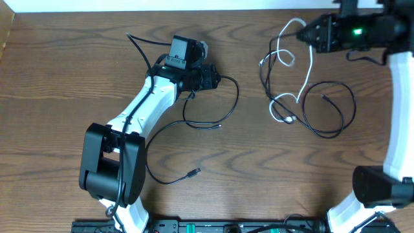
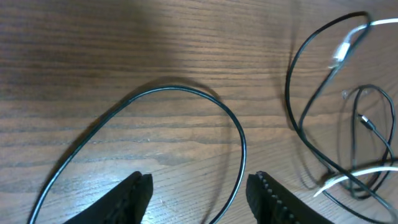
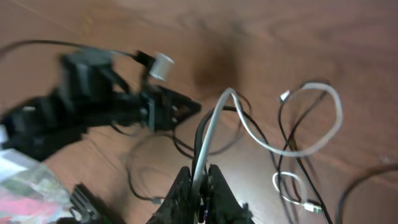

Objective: Untangle cables

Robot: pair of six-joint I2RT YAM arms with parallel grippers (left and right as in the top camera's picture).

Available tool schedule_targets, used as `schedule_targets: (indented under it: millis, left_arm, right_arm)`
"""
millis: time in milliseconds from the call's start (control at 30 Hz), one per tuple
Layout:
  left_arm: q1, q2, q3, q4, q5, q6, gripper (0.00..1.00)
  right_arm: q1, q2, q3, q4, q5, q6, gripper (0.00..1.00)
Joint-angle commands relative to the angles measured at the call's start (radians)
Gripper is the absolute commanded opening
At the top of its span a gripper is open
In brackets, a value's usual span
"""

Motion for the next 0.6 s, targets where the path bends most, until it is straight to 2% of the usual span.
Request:
schedule_targets:
  millis: [0, 133, 433, 567]
  left_arm:
    - [-0.005, 0.013, -0.002, 0.010, -0.013, 0.016, 0.60]
    - [-0.036, 0.013, -0.002, 0.056, -0.012, 0.015, 0.64]
    - [-0.137, 0.033, -0.002, 0.238, -0.013, 0.010, 0.69]
    - [-0.163, 0.098, -0.002, 0.356, -0.013, -0.061, 0.69]
  right_arm:
    - [0.017, -0.005, -0.036, -0.001, 0.022, -0.060, 0.01]
    - [0.047, -0.005, -0.040, -0.020, -0.018, -0.134, 0.01]
    - [0.083, -0.005, -0.040, -0.041, -0.014, -0.164, 0.01]
    - [0.083, -0.005, -0.040, -0.047, -0.014, -0.164, 0.01]
